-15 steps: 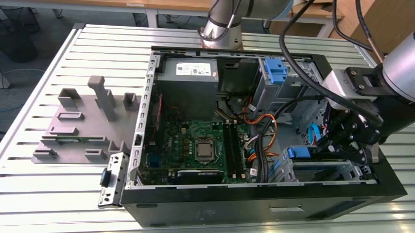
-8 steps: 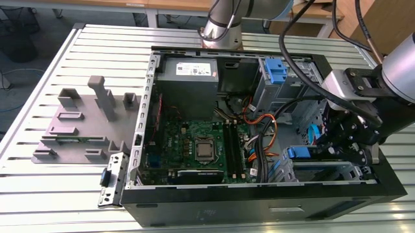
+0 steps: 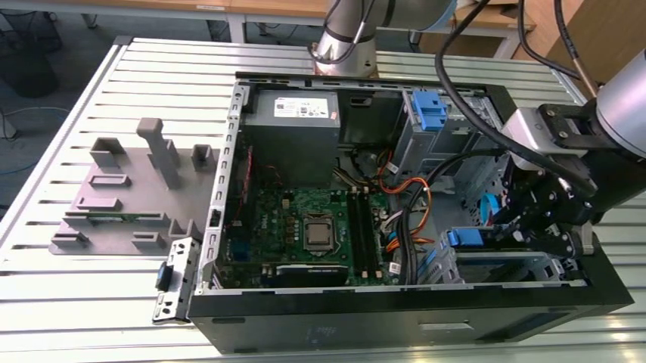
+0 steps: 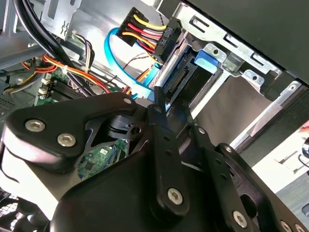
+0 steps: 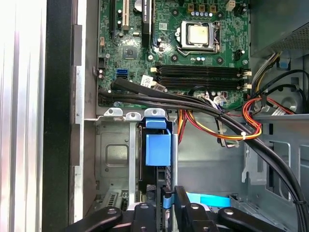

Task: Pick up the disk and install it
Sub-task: 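Insert the first disk wire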

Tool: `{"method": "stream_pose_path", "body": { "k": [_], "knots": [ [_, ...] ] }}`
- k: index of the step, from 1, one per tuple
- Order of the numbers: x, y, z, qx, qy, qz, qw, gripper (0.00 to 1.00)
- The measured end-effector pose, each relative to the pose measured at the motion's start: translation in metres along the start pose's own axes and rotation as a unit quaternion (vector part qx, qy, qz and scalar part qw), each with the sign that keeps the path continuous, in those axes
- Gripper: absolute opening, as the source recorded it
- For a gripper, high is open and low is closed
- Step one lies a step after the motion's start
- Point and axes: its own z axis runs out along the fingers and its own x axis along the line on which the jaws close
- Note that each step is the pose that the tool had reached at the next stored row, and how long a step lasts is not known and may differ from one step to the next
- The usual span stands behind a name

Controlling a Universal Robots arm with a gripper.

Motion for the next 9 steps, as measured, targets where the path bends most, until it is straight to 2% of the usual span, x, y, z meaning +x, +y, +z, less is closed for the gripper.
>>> {"method": "stream_pose_path", "body": {
  "k": [2,7,9],
  "knots": [
    [-0.0004,0.0001,-0.0043,0.0000,-0.0001,0.000,1.00000,0.30],
    [-0.0017,0.0006,-0.0202,0.0000,0.0000,0.000,1.00000,0.30],
    [-0.0021,0.0008,-0.0242,0.0000,0.0000,0.000,1.00000,0.30]
  ]
}}
